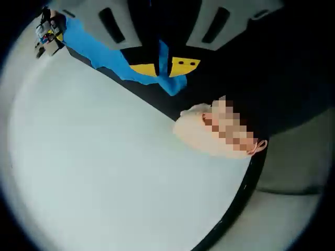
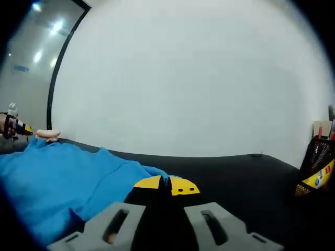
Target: Spread out the cloth and fold it
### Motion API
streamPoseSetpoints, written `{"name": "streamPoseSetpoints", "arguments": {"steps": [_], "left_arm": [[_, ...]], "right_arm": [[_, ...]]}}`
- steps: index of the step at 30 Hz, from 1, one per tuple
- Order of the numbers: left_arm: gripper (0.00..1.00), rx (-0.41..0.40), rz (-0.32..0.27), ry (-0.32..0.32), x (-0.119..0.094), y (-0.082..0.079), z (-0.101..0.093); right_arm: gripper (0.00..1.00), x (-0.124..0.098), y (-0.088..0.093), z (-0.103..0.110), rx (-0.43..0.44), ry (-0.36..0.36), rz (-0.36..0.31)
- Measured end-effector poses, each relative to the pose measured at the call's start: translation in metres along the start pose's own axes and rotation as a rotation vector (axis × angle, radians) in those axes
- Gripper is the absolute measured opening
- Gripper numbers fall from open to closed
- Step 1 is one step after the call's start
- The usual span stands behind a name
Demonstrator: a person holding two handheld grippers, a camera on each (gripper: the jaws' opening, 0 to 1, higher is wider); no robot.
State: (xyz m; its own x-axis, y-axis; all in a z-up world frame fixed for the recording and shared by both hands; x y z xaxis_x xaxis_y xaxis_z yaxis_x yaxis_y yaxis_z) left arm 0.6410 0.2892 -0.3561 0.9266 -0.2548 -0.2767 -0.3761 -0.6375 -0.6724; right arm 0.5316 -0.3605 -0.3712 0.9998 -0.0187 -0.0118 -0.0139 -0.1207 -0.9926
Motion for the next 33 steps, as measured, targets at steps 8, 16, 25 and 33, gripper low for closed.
{"name": "streamPoseSetpoints", "arguments": {"steps": [8, 16, 25, 33], "left_arm": [[0.13, -0.063, 0.106, 0.052, 0.023, 0.048, -0.005], [0.11, -0.363, 0.036, 0.118, 0.018, 0.041, 0.013], [0.10, -0.387, 0.004, 0.182, 0.014, 0.035, 0.014], [0.10, -0.284, 0.053, 0.227, 0.013, 0.046, 0.001]], "right_arm": [[0.02, -0.003, -0.027, 0.011, 0.149, -0.055, -0.081], [0.02, 0.038, -0.097, 0.142, -0.099, -0.364, -0.116], [0.16, 0.055, -0.024, 0.319, -0.361, -0.941, 0.017], [0.23, 0.044, -0.074, 0.237, -0.281, -0.805, -0.076]]}}
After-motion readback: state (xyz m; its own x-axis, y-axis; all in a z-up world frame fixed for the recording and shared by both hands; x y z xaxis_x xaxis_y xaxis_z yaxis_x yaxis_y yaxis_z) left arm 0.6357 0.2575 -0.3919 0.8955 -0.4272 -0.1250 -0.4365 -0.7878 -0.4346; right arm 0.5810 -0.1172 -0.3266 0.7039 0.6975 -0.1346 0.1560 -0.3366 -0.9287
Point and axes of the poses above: the point that each gripper's makers call its tool centre point, and the gripper's own axes: x roughly forward along the fingers, z roughly to its left, y roughly out of its underside, the point moved 10 cm from there along -x, roughly backward along the fingers, and after that the axes turned 8 degrees about -x, right-handed, at the moved point
